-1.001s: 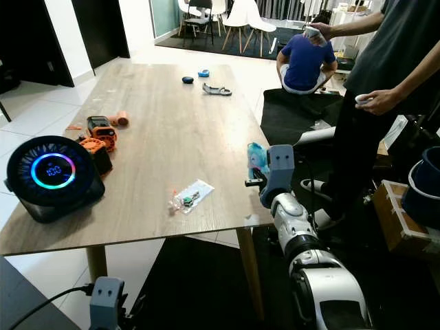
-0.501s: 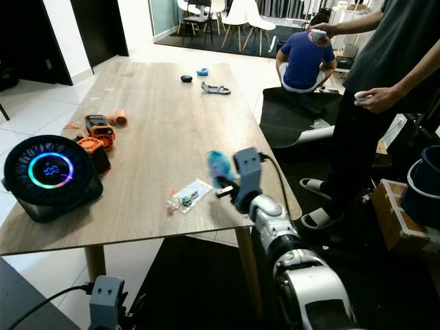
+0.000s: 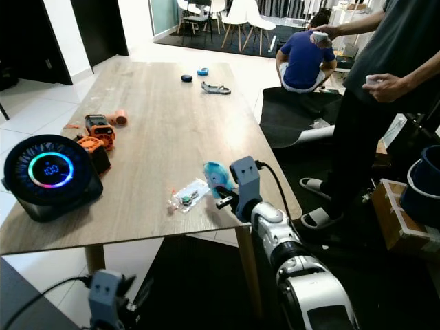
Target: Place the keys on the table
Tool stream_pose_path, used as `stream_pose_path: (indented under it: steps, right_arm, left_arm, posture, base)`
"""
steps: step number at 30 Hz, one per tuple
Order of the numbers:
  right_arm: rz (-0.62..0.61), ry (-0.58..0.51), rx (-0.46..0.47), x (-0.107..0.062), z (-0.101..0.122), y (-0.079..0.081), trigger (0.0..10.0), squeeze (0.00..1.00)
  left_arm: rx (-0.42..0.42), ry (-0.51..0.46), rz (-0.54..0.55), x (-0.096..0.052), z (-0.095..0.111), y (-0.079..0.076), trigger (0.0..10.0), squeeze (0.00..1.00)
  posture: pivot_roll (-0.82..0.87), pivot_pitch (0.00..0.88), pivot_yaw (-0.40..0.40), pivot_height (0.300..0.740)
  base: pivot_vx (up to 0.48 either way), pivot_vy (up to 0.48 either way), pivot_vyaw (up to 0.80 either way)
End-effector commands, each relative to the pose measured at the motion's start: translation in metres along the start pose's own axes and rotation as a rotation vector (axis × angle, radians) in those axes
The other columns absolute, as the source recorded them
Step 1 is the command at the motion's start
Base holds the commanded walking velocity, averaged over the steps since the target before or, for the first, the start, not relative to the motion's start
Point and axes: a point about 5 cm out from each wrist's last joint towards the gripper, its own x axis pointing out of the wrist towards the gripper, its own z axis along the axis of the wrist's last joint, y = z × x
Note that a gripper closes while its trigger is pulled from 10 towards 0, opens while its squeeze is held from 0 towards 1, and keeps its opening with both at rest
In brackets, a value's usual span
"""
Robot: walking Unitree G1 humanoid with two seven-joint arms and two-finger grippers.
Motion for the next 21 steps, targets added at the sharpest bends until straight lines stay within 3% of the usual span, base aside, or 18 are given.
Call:
stream_pose_path:
  steps: [1, 4, 7, 10, 21]
  right_arm:
    - [0.002, -0.007, -0.009, -0.002, -0.001, 0.000, 10.0, 0.00]
    - [0.000, -0.004, -0.010, -0.002, -0.003, 0.000, 10.0, 0.00]
    - [-0.003, -0.003, -0.009, -0.002, -0.003, 0.000, 10.0, 0.00]
    - [-0.003, -0.003, -0.009, -0.003, -0.004, 0.000, 10.0, 0.00]
    - [0.010, 0.013, -0.011, -0.003, -0.006, 0.001, 10.0, 0.00]
  left_arm:
    - [0.020, -0.041, -0.046, -0.001, 0.012, 0.001, 10.0, 0.00]
    - [0.029, -0.091, -0.064, 0.001, 0.025, 0.002, 10.0, 0.00]
    - [0.034, -0.190, -0.091, 0.008, 0.053, 0.001, 10.0, 0.00]
    - [0.031, -0.212, -0.109, 0.010, 0.060, -0.002, 10.0, 0.00]
    - [0.040, -0.285, -0.289, 0.033, 0.088, -0.040, 10.0, 0.00]
  posture:
    - [0.11, 0.091, -0.057, 0.740]
    - [0.11, 0.093, -0.056, 0.740]
    - [0.11, 0.095, -0.055, 0.740]
    - [0.11, 0.095, -0.056, 0.740]
    - [0.11, 0.092, -0.062, 0.740]
  base:
    - [0.000, 0.000, 0.00]
    - [0.000, 0.000, 0.00]
    - [0.000, 0.000, 0.00]
    - [0.000, 0.000, 0.00]
    - [0.000, 0.000, 0.00]
